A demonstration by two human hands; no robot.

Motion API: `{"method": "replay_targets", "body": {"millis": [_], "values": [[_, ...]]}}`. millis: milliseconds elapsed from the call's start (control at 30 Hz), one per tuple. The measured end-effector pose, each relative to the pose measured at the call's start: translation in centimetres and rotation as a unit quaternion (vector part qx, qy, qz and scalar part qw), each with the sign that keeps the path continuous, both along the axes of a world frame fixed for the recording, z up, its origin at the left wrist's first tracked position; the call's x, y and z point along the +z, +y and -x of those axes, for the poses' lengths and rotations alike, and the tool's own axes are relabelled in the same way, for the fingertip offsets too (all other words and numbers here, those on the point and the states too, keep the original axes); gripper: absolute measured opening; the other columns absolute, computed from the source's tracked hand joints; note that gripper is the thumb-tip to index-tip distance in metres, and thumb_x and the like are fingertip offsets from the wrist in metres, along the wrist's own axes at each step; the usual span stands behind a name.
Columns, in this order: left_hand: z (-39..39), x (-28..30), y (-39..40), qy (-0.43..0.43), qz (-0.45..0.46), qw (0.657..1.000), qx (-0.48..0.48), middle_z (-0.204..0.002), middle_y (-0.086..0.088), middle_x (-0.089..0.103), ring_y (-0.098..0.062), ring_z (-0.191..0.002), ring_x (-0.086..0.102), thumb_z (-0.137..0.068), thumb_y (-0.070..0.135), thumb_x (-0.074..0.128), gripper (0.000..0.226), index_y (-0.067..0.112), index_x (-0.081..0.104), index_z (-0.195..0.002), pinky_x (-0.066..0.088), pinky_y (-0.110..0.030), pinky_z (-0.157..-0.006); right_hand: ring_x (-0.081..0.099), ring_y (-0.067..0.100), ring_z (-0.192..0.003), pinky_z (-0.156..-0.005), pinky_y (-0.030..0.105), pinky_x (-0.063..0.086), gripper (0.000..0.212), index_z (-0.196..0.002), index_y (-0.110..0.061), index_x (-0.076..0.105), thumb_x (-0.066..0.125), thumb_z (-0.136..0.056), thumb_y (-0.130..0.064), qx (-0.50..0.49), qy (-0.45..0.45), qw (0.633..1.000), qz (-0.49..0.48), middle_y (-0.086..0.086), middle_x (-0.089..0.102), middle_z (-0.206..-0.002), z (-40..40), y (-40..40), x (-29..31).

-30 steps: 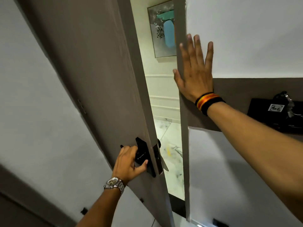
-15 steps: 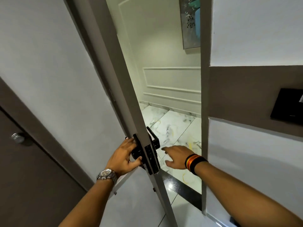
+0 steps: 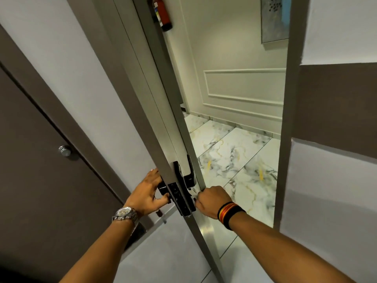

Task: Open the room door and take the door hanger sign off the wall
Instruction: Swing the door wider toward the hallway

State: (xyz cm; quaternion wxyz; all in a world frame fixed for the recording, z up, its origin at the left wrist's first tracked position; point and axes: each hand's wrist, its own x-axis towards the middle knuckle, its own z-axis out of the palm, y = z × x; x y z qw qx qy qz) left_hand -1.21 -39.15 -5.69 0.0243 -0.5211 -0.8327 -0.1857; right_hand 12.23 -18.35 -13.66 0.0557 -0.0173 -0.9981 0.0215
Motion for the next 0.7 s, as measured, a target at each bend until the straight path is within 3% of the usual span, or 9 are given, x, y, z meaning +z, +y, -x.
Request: {"method": "replay_targets", "body": {"millis": [133,200,300,367,433,500,600,700], "values": [[-0.1,0.9,-1.4,-0.008,-0.005,1.000,0.003,-0.113,0.047,0.039,0.016,-0.106,0.046,-0.081,0.048,0.063,0.033,0.065,0.047,-0.104,0.043,-0.018,-0.085,0.069,0.034,-0.080,-0.062,0.034,0.035,0.029,-0.093,-0.008,0.070,0.042,-0.101,-0.014,0.015,0.007,0.999,-0.044,0.015,0.073,-0.089,0.9,-2.2,0.4],[-0.1,1.2,-2.0,-0.016,-0.004,1.000,0.011,-0.112,0.052,0.037,0.024,-0.106,0.042,-0.080,0.049,0.062,0.032,0.068,0.046,-0.101,0.036,-0.012,-0.076,0.069,0.035,-0.084,-0.063,0.034,0.036,0.027,-0.099,-0.006,0.069,0.043,-0.103,-0.014,-0.001,0.014,0.999,-0.032,0.015,0.073,-0.095,1.0,-2.9,0.4],[0.4,0.9,-2.9,-0.024,-0.004,0.999,0.022,-0.100,0.035,0.045,0.017,-0.100,0.046,-0.078,0.052,0.061,0.013,0.051,0.052,-0.089,0.034,-0.014,-0.074,0.070,0.033,-0.081,-0.062,0.034,0.039,0.028,-0.102,-0.007,0.069,0.044,-0.105,-0.021,-0.008,0.041,0.999,-0.017,0.013,0.073,-0.092,1.2,-3.3,0.8],[1.0,0.4,-3.5,-0.026,0.002,0.999,0.035,-0.101,0.025,0.047,0.008,-0.098,0.048,-0.078,0.053,0.060,0.023,0.035,0.061,-0.092,0.036,-0.014,-0.080,0.068,0.025,-0.058,-0.051,0.028,0.035,0.017,-0.084,-0.012,0.073,0.066,-0.092,-0.025,0.013,0.057,0.998,-0.031,0.006,0.071,-0.068,1.1,-3.8,1.4],[1.6,0.1,-4.0,-0.011,0.004,0.999,0.040,-0.105,0.016,0.052,-0.002,-0.098,0.050,-0.077,0.053,0.060,0.035,0.024,0.067,-0.096,0.038,-0.016,-0.084,0.053,0.017,-0.032,-0.042,0.020,0.022,0.027,-0.055,-0.017,0.065,0.087,-0.068,-0.026,0.031,0.082,0.994,-0.058,-0.002,0.055,-0.042,1.3,-4.4,1.4],[1.8,0.1,-4.3,-0.011,0.014,0.999,0.036,-0.110,0.021,0.050,-0.007,-0.102,0.050,-0.077,0.053,0.061,0.030,0.032,0.064,-0.098,0.039,-0.017,-0.086,0.047,0.015,-0.028,-0.042,0.018,0.019,0.037,-0.051,-0.019,0.060,0.083,-0.077,-0.032,0.032,0.100,0.994,-0.032,-0.004,0.050,-0.038,1.6,-4.7,0.9],[1.9,0.2,-4.6,-0.003,0.011,1.000,0.021,-0.119,0.037,0.038,-0.004,-0.107,0.044,-0.076,0.052,0.060,0.027,0.049,0.055,-0.102,0.038,-0.016,-0.092,0.057,0.020,-0.045,-0.045,0.026,0.033,0.040,-0.073,-0.017,0.063,0.046,-0.105,-0.034,0.040,0.140,0.989,0.037,0.001,0.063,-0.057,2.2,-3.9,-0.5],[2.1,0.2,-4.7,-0.004,0.012,0.999,0.030,-0.116,0.041,0.037,0.000,-0.107,0.042,-0.077,0.054,0.060,0.029,0.042,0.058,-0.103,0.044,-0.027,-0.095,0.065,0.028,-0.060,-0.055,0.036,0.051,0.043,-0.126,-0.015,0.062,0.028,-0.110,-0.035,-0.033,0.124,0.985,0.114,0.006,0.069,-0.074,2.7,-1.3,-0.3]]}}
